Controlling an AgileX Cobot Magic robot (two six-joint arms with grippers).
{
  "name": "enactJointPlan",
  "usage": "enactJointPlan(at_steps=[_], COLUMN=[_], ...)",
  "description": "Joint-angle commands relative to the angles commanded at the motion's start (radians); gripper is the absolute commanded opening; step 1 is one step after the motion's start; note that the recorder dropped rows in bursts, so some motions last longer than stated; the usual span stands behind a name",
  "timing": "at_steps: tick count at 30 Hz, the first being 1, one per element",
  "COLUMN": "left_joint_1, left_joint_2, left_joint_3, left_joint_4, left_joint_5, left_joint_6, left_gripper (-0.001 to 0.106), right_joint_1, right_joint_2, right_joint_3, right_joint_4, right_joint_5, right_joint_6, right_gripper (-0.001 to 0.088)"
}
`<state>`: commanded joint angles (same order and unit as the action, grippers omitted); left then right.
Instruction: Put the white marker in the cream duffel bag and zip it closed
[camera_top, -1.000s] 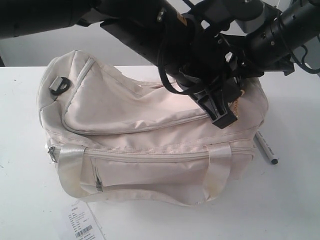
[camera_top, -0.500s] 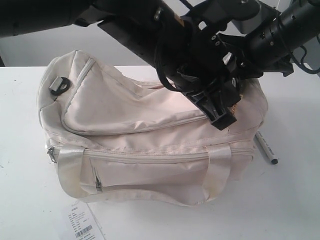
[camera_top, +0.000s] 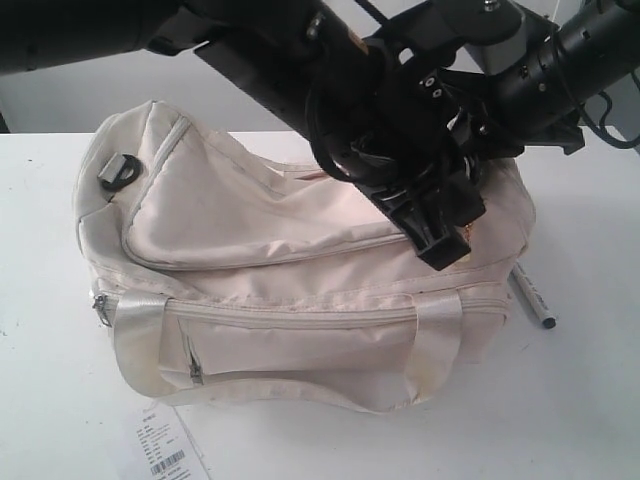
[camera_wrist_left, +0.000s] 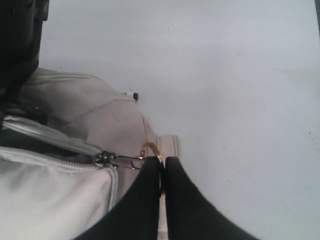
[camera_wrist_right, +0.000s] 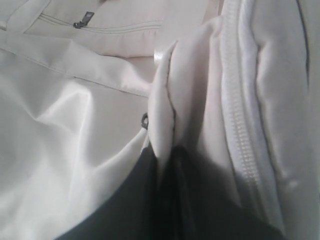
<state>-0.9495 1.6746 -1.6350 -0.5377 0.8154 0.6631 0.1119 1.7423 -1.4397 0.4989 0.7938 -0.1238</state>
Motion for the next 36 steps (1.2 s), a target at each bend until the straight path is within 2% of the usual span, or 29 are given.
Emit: enactJointPlan(at_steps=[17,23,36], left_joint_1=[0.000,0.000,0.000], left_joint_2=[0.000,-0.005,-0.071], left_joint_3=[0.000,0.000,0.000], left_joint_4=[0.000,-0.036,-0.047], left_joint_5=[0.133,0.159,0.119], left_joint_6=[0.073,0.078,0.097], left_gripper=[0.000,0.000,0.000], right_joint_1=[-0.002,-0.002,-0.002], right_joint_2=[0.000,0.000,0.000], right_joint_3=[0.000,0.000,-0.002], right_joint_4=[-0.002,-0.002,-0.002], right_joint_5=[-0.025,-0.048,-0.085], right_joint_6=[0.020,0.025,0.045], right_gripper=[0.0000,0.0000,0.0000])
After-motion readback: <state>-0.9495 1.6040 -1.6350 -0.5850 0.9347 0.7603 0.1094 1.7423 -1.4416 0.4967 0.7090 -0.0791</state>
